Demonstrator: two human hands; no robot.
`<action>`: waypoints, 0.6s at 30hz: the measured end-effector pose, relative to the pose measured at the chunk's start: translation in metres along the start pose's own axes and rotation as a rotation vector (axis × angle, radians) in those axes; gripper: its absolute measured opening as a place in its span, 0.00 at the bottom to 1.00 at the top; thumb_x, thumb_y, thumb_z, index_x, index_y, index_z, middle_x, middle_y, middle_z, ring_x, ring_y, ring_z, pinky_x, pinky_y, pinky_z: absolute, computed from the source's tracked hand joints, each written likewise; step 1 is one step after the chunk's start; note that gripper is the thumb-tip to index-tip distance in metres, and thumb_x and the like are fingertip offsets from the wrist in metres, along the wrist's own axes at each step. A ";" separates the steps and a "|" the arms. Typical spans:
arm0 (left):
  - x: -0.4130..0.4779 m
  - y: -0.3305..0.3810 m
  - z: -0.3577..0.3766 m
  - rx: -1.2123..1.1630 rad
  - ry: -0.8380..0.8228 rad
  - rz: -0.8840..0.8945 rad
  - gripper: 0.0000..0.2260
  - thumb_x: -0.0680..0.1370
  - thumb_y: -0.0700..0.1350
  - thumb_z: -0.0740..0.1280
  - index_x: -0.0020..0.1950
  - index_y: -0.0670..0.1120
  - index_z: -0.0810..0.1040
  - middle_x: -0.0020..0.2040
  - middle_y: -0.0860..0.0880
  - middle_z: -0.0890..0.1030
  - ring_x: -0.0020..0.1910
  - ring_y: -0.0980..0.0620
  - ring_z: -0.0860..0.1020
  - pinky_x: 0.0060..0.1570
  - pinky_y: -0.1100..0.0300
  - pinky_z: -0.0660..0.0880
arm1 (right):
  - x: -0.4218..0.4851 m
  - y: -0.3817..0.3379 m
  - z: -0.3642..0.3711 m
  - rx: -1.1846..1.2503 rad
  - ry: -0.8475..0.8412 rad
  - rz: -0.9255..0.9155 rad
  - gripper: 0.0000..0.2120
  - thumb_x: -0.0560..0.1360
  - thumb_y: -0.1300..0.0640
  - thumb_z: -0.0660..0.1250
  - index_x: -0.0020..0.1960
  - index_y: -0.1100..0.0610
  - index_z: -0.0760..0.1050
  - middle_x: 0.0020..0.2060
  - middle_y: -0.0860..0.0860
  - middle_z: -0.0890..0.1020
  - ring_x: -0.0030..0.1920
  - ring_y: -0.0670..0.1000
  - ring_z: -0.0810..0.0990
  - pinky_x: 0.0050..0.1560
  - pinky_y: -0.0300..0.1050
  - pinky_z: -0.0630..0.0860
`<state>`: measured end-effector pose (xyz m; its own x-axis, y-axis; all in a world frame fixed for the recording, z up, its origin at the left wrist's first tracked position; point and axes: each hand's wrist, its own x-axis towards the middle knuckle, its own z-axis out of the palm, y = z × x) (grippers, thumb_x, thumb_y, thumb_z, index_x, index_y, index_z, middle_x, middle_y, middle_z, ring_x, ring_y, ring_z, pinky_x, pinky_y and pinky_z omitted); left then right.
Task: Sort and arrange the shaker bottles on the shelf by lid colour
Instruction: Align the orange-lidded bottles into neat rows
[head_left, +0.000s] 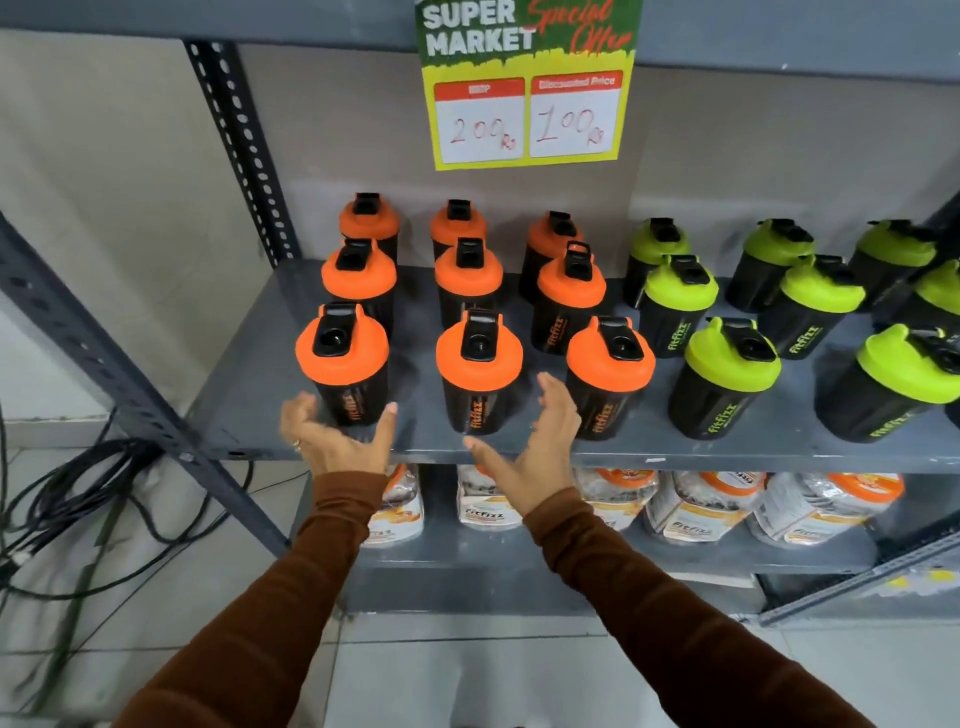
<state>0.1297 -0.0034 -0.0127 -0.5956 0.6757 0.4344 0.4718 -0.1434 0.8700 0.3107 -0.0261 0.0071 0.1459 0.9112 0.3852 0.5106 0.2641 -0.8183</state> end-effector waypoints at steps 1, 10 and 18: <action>0.010 -0.004 -0.003 0.003 -0.043 -0.025 0.41 0.60 0.44 0.78 0.62 0.31 0.59 0.61 0.30 0.63 0.62 0.35 0.65 0.64 0.62 0.59 | 0.005 -0.001 0.004 0.059 -0.037 0.089 0.48 0.62 0.52 0.78 0.71 0.59 0.51 0.69 0.60 0.59 0.69 0.57 0.58 0.69 0.59 0.61; 0.063 -0.022 -0.018 0.005 -0.575 -0.137 0.41 0.58 0.36 0.79 0.66 0.41 0.61 0.64 0.39 0.72 0.60 0.46 0.71 0.61 0.52 0.68 | 0.036 -0.001 0.022 0.268 -0.199 0.334 0.53 0.61 0.69 0.76 0.73 0.59 0.43 0.71 0.58 0.62 0.67 0.50 0.63 0.65 0.37 0.59; 0.069 -0.031 -0.026 -0.053 -0.665 -0.228 0.28 0.62 0.32 0.76 0.58 0.40 0.70 0.60 0.38 0.77 0.50 0.50 0.74 0.52 0.56 0.70 | 0.038 0.006 0.024 0.063 -0.203 0.357 0.34 0.62 0.58 0.78 0.62 0.58 0.64 0.60 0.56 0.77 0.60 0.56 0.74 0.57 0.41 0.67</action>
<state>0.0569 0.0283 -0.0039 -0.1440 0.9894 0.0201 0.3399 0.0304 0.9400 0.2986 0.0176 0.0061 0.1310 0.9913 -0.0148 0.4041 -0.0670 -0.9123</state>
